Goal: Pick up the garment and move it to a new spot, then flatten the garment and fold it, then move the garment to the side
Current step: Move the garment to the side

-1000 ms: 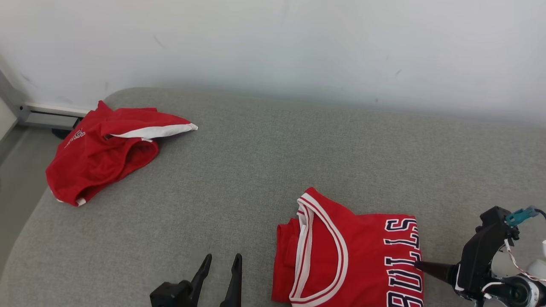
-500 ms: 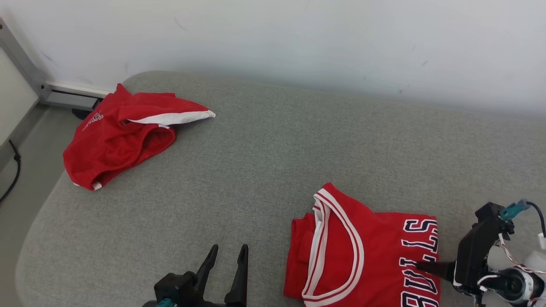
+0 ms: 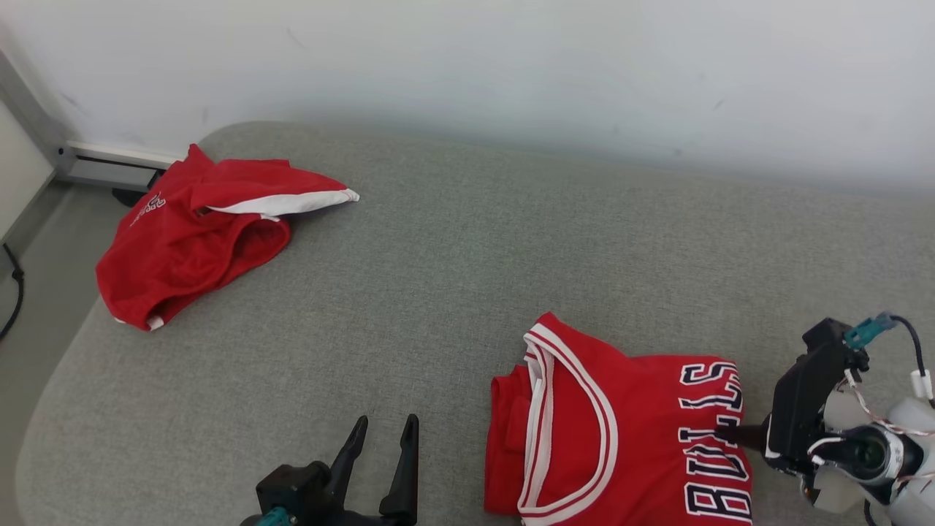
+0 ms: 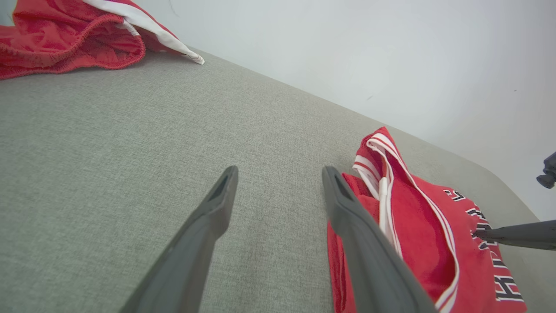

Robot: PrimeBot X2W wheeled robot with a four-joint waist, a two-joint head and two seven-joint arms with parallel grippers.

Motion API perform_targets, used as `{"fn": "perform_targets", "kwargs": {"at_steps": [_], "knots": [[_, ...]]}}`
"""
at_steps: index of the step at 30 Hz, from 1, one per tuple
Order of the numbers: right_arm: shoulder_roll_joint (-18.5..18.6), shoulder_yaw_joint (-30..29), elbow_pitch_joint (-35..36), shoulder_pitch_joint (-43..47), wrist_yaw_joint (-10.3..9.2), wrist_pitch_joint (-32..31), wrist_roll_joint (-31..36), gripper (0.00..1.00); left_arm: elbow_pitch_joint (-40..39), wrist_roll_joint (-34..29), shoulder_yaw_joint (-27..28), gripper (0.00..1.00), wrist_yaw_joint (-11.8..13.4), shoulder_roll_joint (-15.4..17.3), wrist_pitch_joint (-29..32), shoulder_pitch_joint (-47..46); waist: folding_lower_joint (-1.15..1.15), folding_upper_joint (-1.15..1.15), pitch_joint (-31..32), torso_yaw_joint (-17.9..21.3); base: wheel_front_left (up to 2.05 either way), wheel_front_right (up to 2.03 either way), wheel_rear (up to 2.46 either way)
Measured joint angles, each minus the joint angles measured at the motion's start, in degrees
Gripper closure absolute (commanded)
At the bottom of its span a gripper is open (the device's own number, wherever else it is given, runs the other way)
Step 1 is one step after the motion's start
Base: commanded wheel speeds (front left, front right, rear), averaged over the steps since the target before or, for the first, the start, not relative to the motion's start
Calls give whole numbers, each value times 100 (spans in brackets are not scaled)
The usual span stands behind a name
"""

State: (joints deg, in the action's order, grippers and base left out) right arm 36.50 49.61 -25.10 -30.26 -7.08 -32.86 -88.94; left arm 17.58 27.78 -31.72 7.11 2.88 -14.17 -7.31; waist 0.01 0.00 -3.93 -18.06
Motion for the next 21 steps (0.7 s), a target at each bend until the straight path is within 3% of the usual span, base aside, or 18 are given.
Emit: {"fn": "perform_targets", "kwargs": {"at_steps": [14,20,21], "knots": [[602,-9,-32,-746,-3,-600,164,100,119,9,15,0,0,1,-1,241,-1,0,211,510,0,0,0],[1007,34,-336,-1045,-5,-758,492,100,63,-11,5,0,0,-1,-9,233,-1,0,128,813,0,0,0],[1131,-23,-653,-1321,-5,-761,675,100,-19,-121,-11,0,0,1,-9,195,-1,0,-70,927,0,0,0]]}}
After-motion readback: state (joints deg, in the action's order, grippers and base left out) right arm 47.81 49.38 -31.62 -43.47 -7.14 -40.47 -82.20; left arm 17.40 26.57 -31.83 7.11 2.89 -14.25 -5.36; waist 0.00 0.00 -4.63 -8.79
